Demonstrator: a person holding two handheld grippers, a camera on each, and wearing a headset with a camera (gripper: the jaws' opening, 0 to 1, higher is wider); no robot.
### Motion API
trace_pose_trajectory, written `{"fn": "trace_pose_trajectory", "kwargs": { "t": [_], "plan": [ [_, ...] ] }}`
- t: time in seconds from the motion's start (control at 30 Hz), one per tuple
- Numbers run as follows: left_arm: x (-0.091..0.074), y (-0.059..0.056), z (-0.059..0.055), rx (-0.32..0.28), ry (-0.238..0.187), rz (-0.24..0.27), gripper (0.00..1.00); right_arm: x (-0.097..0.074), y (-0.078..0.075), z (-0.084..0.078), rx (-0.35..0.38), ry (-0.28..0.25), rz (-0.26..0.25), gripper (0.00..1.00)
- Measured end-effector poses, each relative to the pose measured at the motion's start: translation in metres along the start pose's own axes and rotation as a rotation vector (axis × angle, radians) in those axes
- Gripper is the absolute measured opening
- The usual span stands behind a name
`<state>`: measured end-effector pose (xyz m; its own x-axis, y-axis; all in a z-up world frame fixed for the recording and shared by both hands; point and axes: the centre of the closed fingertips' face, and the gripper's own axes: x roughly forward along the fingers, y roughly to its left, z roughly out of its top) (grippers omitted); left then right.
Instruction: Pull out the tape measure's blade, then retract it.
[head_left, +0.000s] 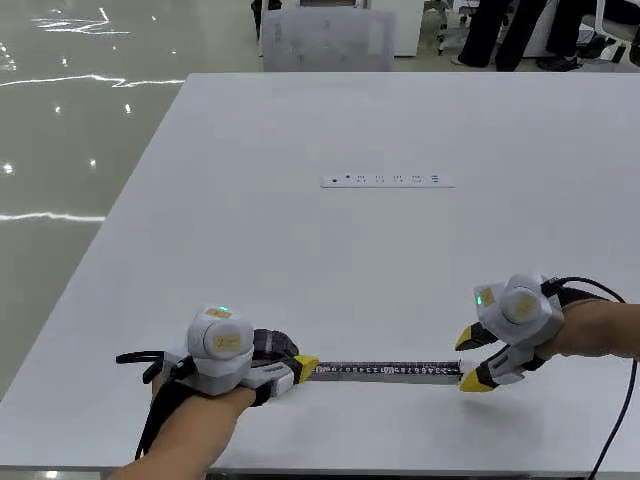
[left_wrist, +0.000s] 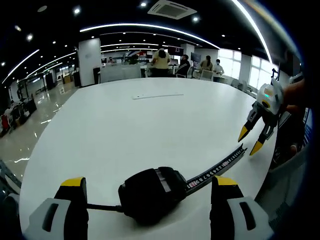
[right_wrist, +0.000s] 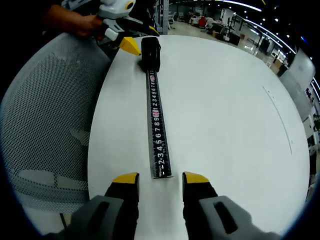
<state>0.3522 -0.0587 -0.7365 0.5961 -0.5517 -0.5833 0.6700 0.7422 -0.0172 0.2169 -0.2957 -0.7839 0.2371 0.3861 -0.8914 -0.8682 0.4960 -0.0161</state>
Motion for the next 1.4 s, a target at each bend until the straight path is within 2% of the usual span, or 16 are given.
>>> {"fn": "trace_pose_trajectory", "kwargs": {
  "t": [0.1,0.27,0.43,0.7,0.73,0.77,0.8,0.97,1.0,1.03,1.07,1.17,1.23,1.3,1.37,1.4],
  "plan": [
    [-0.001,0.003,0.003,0.004,-0.01,0.013,1.0,0.003,-0.002,-0.003,-0.034,0.023,-0.003,0.25],
    [-0.001,0.007,0.002,-0.015,-0.009,0.021,1.0,0.006,-0.004,-0.001,-0.029,0.026,0.009,0.22],
    [-0.002,0.003,0.0,-0.006,-0.003,0.012,1.0,0.013,-0.004,-0.004,-0.049,0.054,0.025,0.15],
    [-0.001,-0.002,-0.002,0.015,0.005,-0.004,1.0,0.014,-0.002,-0.005,-0.061,0.081,0.047,0.15],
    [0.0,-0.004,-0.001,-0.002,0.002,-0.011,1.0,0.014,-0.002,-0.005,-0.058,0.085,0.045,0.15],
    [0.0,-0.007,-0.001,-0.064,0.001,-0.021,1.0,0.014,-0.002,-0.006,-0.043,0.089,0.041,0.15],
    [-0.001,-0.009,0.001,-0.09,0.0,-0.027,1.0,0.014,-0.002,-0.006,-0.041,0.09,0.039,0.14],
    [0.0,-0.003,0.009,-0.131,-0.028,0.01,1.0,0.015,-0.002,-0.006,0.047,0.127,-0.001,0.14],
    [0.001,-0.004,0.009,-0.127,-0.023,0.009,0.99,0.016,-0.003,-0.006,0.031,0.136,0.006,0.14],
    [0.001,-0.003,0.009,-0.049,-0.019,0.015,0.93,0.015,-0.002,-0.006,0.029,0.148,0.014,0.14],
    [0.001,0.0,0.009,-0.016,-0.013,0.042,0.89,0.015,-0.002,-0.006,0.017,0.157,0.018,0.14],
    [0.004,-0.003,0.013,-0.048,-0.024,0.038,0.88,0.016,-0.002,-0.006,0.02,0.174,0.023,0.14],
    [0.007,-0.003,0.009,-0.066,-0.01,0.041,0.87,0.016,-0.003,-0.007,0.037,0.182,0.022,0.14],
    [0.008,-0.001,0.0,-0.154,0.021,0.052,0.85,0.016,-0.002,-0.007,0.034,0.193,0.024,0.14],
    [0.01,0.002,-0.015,-0.282,0.074,0.064,0.81,0.015,-0.002,-0.007,0.039,0.202,0.022,0.14],
    [0.011,0.004,-0.017,-0.286,0.074,0.07,0.8,0.015,-0.002,-0.007,0.044,0.206,0.02,0.14]
  ]
}}
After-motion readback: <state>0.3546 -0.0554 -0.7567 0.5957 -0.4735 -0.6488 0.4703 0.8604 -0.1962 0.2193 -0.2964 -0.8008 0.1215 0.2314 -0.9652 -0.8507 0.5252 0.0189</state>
